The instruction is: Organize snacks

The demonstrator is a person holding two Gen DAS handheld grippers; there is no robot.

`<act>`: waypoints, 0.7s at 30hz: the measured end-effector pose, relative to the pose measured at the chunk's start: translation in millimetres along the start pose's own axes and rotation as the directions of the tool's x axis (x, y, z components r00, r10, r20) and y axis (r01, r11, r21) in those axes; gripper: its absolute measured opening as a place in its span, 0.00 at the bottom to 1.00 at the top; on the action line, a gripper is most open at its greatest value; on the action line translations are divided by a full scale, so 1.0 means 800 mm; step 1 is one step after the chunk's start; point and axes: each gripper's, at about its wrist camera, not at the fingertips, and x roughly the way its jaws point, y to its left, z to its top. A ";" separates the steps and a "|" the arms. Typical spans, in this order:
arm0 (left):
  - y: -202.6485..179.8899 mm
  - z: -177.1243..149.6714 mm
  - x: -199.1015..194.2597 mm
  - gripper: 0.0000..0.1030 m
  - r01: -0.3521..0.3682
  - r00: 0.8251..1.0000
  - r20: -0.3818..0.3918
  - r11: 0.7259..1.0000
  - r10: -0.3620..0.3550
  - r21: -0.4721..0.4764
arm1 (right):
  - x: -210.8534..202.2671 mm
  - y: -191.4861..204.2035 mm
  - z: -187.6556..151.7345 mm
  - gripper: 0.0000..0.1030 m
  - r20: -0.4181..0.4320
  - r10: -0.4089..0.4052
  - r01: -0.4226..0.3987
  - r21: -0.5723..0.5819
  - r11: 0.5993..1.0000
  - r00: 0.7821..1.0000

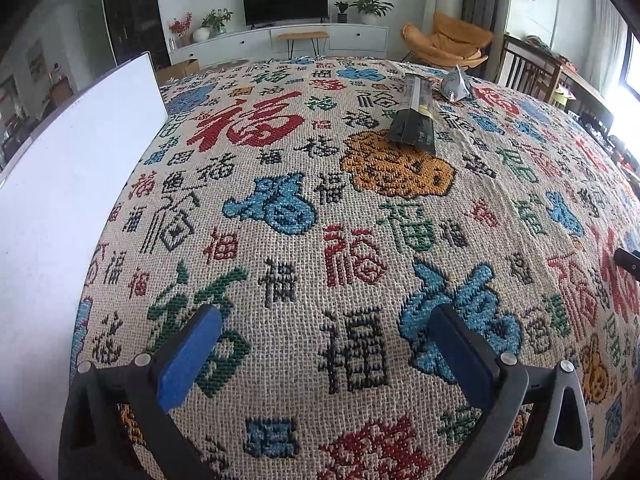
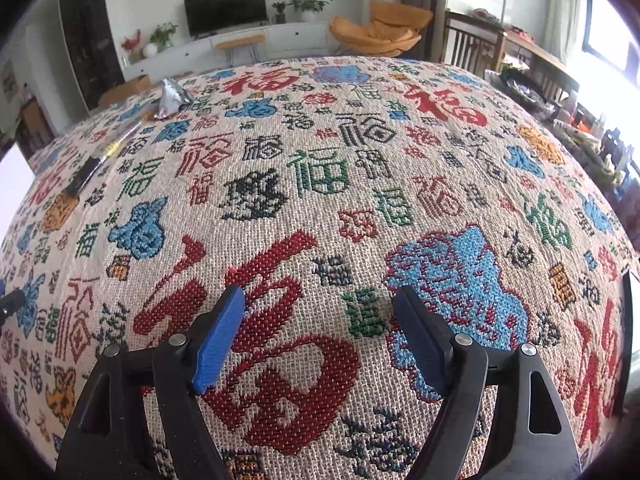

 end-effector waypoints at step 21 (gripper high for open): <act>0.000 -0.001 -0.004 1.00 0.007 1.000 -0.002 1.000 -0.007 -0.006 | -0.002 0.001 -0.001 0.79 0.000 -0.004 0.004 -0.003 1.000 1.000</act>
